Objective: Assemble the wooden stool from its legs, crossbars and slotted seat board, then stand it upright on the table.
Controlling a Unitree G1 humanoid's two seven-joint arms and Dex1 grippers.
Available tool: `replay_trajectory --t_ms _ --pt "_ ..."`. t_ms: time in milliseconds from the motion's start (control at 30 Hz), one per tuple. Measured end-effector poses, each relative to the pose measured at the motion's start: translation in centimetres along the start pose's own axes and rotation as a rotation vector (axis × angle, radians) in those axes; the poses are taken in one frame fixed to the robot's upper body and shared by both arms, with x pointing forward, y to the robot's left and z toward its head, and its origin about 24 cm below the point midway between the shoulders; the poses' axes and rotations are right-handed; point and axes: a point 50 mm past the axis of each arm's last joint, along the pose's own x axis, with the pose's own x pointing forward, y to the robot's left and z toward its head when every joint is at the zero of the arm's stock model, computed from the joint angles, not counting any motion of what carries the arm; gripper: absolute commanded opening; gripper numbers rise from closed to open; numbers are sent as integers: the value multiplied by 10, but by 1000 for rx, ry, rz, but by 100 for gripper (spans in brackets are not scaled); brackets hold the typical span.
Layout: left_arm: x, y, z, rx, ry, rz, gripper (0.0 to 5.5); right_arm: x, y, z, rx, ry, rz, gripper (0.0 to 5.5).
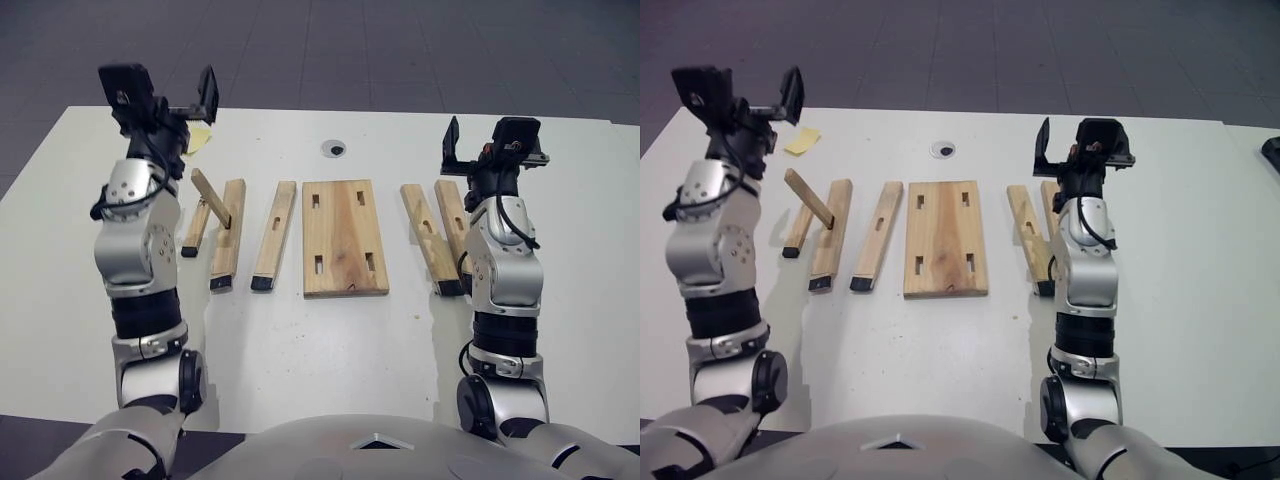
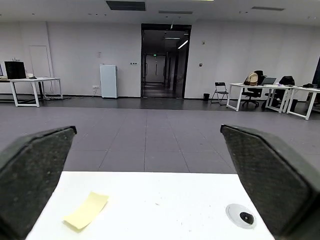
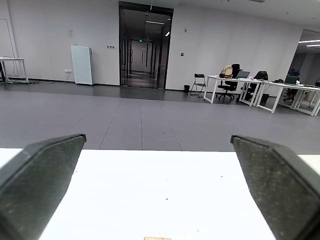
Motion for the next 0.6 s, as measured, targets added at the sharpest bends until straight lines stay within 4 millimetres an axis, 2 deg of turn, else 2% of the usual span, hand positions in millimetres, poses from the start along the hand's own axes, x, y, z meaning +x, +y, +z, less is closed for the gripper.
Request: replay_trajectory --t_ms 100,267,500,600 --pt "10 2 -3 -41 78 7 538 0 1 0 4 -4 -1 540" --pt "10 5 -17 -57 182 20 538 -1 3 -1 14 -1 0 540" --pt "7 8 -23 -53 207 34 538 -2 5 -3 19 6 3 540" --pt "10 10 -14 -68 162 47 538 -2 4 -3 18 8 2 540"
